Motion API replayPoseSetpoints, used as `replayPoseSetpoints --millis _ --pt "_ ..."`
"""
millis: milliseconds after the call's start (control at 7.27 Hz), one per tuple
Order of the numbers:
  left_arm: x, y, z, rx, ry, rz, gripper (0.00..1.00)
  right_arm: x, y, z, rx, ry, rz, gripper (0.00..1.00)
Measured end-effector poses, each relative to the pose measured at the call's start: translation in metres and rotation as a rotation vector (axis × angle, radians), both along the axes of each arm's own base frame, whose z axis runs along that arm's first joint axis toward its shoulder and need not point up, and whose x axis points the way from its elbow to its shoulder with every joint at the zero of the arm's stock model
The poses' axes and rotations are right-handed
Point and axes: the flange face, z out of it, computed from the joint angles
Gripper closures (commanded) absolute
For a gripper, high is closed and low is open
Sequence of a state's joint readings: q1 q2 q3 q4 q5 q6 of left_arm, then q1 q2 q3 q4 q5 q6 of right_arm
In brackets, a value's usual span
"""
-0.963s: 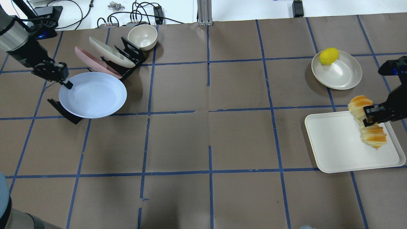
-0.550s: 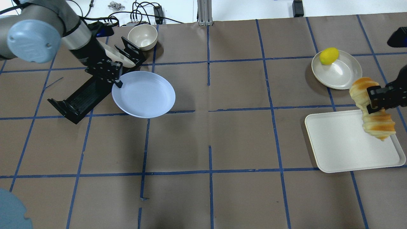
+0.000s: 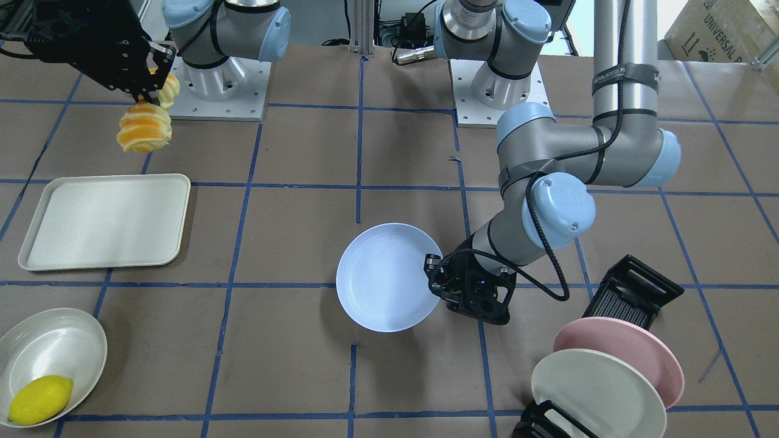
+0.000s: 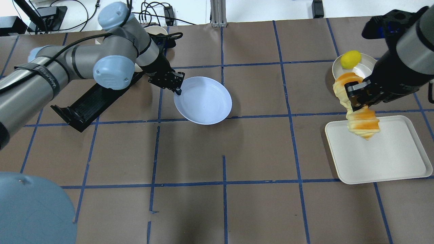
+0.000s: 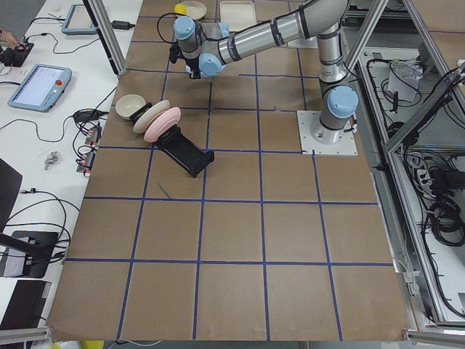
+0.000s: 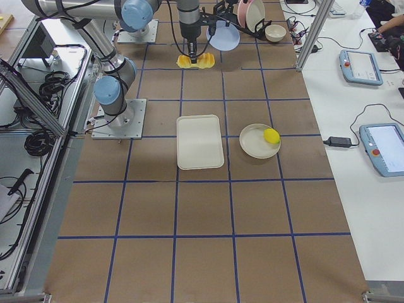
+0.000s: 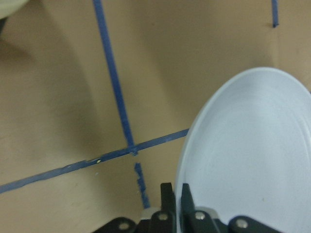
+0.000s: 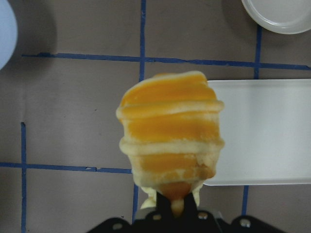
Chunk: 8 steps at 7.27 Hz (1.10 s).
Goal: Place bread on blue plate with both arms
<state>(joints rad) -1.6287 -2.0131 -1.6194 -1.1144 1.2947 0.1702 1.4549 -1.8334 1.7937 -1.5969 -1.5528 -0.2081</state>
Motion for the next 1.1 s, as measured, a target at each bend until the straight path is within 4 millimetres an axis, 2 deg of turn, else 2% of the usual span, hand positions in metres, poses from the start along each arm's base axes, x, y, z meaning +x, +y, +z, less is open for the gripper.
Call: replayPoseSetpoints --millis 138,275,412,550,688,825,962,1100 --pt "-0.016 0.0 -0.013 -0.01 0.002 -0.012 0.96 0.025 -0.007 -0.01 0.0 0.0 0.062 0.99" --pt "-0.029 0.004 -0.024 -0.019 0.004 -0.028 0.86 0.05 -0.016 -0.023 0.001 -0.001 0.121 0.99" --pt "-0.038 0.008 -0.034 -0.033 0.005 -0.041 0.01 0.069 -0.028 -0.04 0.004 -0.002 0.161 0.99" --pt "-0.041 0.009 -0.041 -0.049 0.005 -0.045 0.0 0.08 -0.041 -0.056 0.004 -0.004 0.18 0.99" --pt "-0.039 0.009 -0.038 -0.063 0.003 -0.041 0.0 0.085 -0.049 -0.065 0.004 -0.006 0.184 0.99" --pt "-0.029 0.006 -0.026 -0.07 -0.015 -0.027 0.0 0.088 -0.055 -0.073 0.006 -0.01 0.184 0.99" --pt "-0.008 0.003 -0.004 -0.068 -0.051 -0.001 0.0 0.092 -0.062 -0.08 -0.001 -0.014 0.184 0.99" --pt "0.017 0.007 0.028 -0.052 -0.092 0.029 0.0 0.104 -0.073 -0.091 -0.018 -0.018 0.183 0.99"
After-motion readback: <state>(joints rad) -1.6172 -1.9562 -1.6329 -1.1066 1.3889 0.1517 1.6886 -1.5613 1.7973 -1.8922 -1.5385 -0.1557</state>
